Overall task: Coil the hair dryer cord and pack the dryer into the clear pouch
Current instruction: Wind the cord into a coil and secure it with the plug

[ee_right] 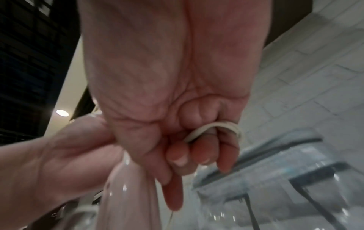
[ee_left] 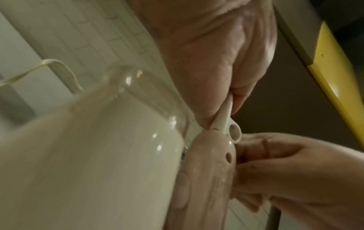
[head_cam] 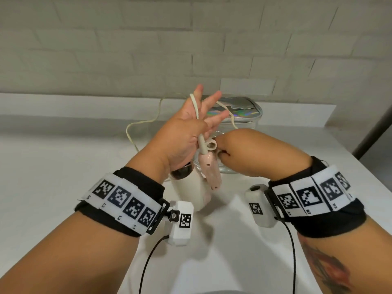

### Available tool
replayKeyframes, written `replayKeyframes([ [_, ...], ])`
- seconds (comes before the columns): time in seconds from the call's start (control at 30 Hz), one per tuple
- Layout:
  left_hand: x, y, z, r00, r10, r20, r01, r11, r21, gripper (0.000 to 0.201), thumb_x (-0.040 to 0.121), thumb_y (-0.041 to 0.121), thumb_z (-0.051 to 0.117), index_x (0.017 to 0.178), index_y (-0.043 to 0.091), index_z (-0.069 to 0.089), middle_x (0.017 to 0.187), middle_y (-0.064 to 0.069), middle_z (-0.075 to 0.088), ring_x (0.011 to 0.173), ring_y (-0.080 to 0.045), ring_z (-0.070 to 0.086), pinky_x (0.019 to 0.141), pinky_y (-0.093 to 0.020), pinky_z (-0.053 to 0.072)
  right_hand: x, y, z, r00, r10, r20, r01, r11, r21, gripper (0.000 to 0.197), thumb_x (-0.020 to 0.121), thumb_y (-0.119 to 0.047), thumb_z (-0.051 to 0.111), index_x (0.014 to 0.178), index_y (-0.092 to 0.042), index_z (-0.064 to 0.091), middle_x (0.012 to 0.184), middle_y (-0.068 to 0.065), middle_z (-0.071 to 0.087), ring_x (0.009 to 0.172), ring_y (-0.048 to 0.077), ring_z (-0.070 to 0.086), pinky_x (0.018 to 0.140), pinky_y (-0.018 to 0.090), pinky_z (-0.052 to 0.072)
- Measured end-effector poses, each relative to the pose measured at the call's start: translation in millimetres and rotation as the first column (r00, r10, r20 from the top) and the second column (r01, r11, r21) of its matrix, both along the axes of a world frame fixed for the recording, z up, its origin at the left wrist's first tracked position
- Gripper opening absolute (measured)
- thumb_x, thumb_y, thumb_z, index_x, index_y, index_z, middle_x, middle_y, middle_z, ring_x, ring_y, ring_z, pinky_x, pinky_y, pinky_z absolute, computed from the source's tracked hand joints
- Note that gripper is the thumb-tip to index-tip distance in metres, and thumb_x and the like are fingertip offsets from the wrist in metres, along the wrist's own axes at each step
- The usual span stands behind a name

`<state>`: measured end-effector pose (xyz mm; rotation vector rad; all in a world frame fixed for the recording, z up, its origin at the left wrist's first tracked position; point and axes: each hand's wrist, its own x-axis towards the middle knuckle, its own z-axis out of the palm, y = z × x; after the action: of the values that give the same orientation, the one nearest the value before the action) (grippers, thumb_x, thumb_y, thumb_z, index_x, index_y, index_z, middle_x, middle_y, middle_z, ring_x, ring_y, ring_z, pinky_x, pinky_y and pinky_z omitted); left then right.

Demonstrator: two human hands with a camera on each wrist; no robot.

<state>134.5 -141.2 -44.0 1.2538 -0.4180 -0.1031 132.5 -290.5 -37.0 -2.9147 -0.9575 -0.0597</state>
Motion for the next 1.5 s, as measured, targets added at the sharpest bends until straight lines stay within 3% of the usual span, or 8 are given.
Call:
replayKeyframes([
  [0.27,-4,14,-1,0.998,0.058,-0.029,-0.052,0.984,0.17,0.073,0.092,-0.005,0.04,0.152,0.027,0.014,0.122,0.002,0.066,0.076,-0.018,0.064,0.075,-0.029,0.045,-29,-25,50,0.979,0.165,-0.123,-0.109,0.922,0.372,0.01,0.083,-0.025,0.063,0.082,-0.023,0.072,0.069,0.002,0.067,0.064,0.003,0.059,0.068,0.032,0.047],
  [0.47,-15,18,12,0.979,-0.193,0.067,0.158,0.923,0.351,0.089,0.07,0.084,0.043,0.128,0.018,0.054,0.081,-0.02,0.066,0.041,-0.012,0.046,0.078,-0.038,0.051,-16,-27,57,0.97,0.243,-0.026,-0.165,0.73,0.663,0.004,0.086,-0.02,0.068,0.087,-0.022,0.071,0.08,-0.013,0.073,0.077,-0.005,0.065,0.074,0.015,0.048],
  [0.57,-20,14,12,0.971,-0.219,0.098,0.158,0.891,0.425,0.057,0.083,0.064,0.051,0.109,0.015,0.066,0.062,-0.015,0.06,0.032,-0.004,0.031,0.049,-0.023,0.031,-7,-16,53,0.978,0.205,0.027,-0.152,0.622,0.768,0.007,0.081,-0.019,0.072,0.079,-0.023,0.067,0.072,-0.009,0.067,0.066,0.0,0.059,0.065,0.015,0.045],
  [0.7,-20,14,8,0.974,-0.223,0.042,0.198,0.927,0.318,0.048,0.098,0.035,0.033,0.106,0.004,0.068,0.05,-0.008,0.058,0.026,-0.004,0.024,0.049,-0.04,0.013,12,-2,37,0.995,0.103,-0.017,-0.046,0.579,0.814,0.023,0.08,-0.033,0.071,0.076,-0.011,0.065,0.071,0.011,0.061,0.065,0.016,0.052,0.061,0.03,0.043],
  [0.83,-19,12,13,0.983,-0.174,0.061,0.16,0.97,0.185,0.047,0.099,0.032,0.031,0.12,0.0,0.059,0.059,-0.011,0.065,0.028,-0.005,0.037,0.041,-0.01,0.039,16,5,16,0.971,0.168,-0.169,0.041,0.581,0.813,0.04,0.098,-0.037,0.045,0.094,-0.005,0.068,0.09,0.03,0.067,0.081,0.038,0.063,0.078,0.047,0.051],
  [0.97,-18,11,13,0.982,-0.177,0.061,0.175,0.984,0.039,0.041,0.1,0.026,0.033,0.136,0.012,0.046,0.094,-0.012,0.075,0.071,-0.014,0.073,0.071,-0.029,0.051,15,6,0,0.954,0.134,-0.269,0.128,0.628,0.767,0.028,0.1,-0.011,0.039,0.107,-0.003,0.065,0.087,0.004,0.067,0.071,0.002,0.064,0.07,0.02,0.051],
  [1.2,-6,14,11,0.996,-0.027,0.091,0.048,0.97,-0.237,0.057,0.093,0.011,0.04,0.148,0.013,0.025,0.138,-0.006,0.054,0.117,-0.024,0.062,0.104,-0.039,0.045,17,-2,-16,0.973,0.14,-0.182,0.011,0.762,0.648,0.019,0.079,-0.02,0.05,0.071,-0.019,0.067,0.075,-0.008,0.067,0.08,0.012,0.059,0.082,0.036,0.046],
  [1.5,-1,24,15,0.957,0.233,0.174,-0.265,0.945,0.191,0.067,0.104,0.011,0.032,0.15,0.02,-0.015,0.15,0.001,0.042,0.114,-0.01,0.063,0.104,-0.017,0.039,16,-11,-6,0.98,0.182,0.076,-0.194,0.831,0.522,0.026,0.074,-0.031,0.045,0.078,-0.021,0.069,0.088,0.003,0.067,0.095,0.012,0.059,0.112,0.038,0.025],
])
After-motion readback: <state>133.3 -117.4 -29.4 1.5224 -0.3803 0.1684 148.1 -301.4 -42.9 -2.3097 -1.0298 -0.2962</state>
